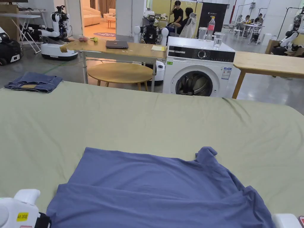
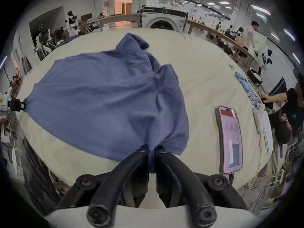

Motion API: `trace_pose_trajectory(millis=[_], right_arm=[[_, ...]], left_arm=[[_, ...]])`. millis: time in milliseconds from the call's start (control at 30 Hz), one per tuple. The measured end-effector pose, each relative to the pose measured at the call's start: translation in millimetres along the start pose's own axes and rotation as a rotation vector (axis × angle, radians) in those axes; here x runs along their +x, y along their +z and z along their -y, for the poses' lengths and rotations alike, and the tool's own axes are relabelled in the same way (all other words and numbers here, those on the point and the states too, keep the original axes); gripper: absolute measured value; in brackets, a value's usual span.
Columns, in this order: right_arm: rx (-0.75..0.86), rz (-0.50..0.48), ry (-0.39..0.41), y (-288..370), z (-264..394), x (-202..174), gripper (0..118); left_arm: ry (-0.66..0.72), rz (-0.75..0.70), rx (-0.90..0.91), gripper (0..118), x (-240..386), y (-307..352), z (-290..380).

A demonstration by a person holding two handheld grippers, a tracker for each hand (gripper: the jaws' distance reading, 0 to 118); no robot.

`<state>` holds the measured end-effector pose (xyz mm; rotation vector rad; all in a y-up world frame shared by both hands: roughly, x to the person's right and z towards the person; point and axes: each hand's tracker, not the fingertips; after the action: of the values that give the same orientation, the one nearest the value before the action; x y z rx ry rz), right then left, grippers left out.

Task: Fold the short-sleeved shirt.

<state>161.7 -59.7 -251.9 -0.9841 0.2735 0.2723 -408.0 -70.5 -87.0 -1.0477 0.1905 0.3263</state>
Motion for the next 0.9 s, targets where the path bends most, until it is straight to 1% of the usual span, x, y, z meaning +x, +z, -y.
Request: trace_pose_trajectory(millis=[167, 233, 267, 300, 333, 367, 400, 467, 567, 667, 733, 767, 800, 867, 900], right_arm=[[-0.012, 0.023, 0.006, -8, 0, -8, 6], [-0.007, 0.034, 0.001, -7, -4, -10, 11], [-0.003, 0.054, -0.002, -2, -7, -11, 19], [0.022, 0.084, -0.002, 4, -10, -12, 37], [0.053, 0.104, -0.004, 10, -12, -13, 48], [0.088, 0.106, -0.012, 18, -17, -13, 51], [0.121, 0.104, -0.024, 26, -22, -14, 51], [0.184, 0.112, -0.042, 39, -32, -16, 51], [0.328, 0.110, -0.063, 52, -47, -26, 51], [0.469, 0.078, -0.104, 60, -57, -43, 51], [0.564, 0.044, -0.125, 64, -62, -56, 50], [0.599, 0.043, -0.125, 66, -65, -64, 48], [0.632, 0.051, -0.130, 67, -68, -72, 39], [0.691, 0.052, -0.133, 68, -73, -86, 12], [0.701, 0.044, -0.127, 68, -75, -92, 4]], left_arm=[[-0.015, -0.027, 0.004, 0, 7, -1, -3], [-0.033, -0.040, -0.002, 0, 10, 3, -7], [-0.035, -0.041, 0.003, 0, 12, 5, -10], [-0.029, -0.046, 0.009, 2, 14, 9, -14], [-0.023, -0.049, 0.018, 10, 16, 13, -17], [-0.022, -0.060, 0.048, 22, 18, 18, -21], [-0.029, -0.072, 0.086, 34, 22, 24, -25], [-0.042, -0.052, 0.154, 35, 23, 31, -35], [-0.066, -0.011, 0.301, 36, 36, 46, -46], [-0.113, -0.008, 0.442, 36, 56, 59, -53], [-0.151, -0.035, 0.531, 36, 72, 65, -54], [-0.167, -0.050, 0.577, 36, 79, 68, -54], [-0.180, -0.061, 0.618, 36, 85, 70, -53], [-0.199, -0.075, 0.681, 36, 90, 68, -55], [-0.211, -0.078, 0.697, 31, 95, 69, -55]])
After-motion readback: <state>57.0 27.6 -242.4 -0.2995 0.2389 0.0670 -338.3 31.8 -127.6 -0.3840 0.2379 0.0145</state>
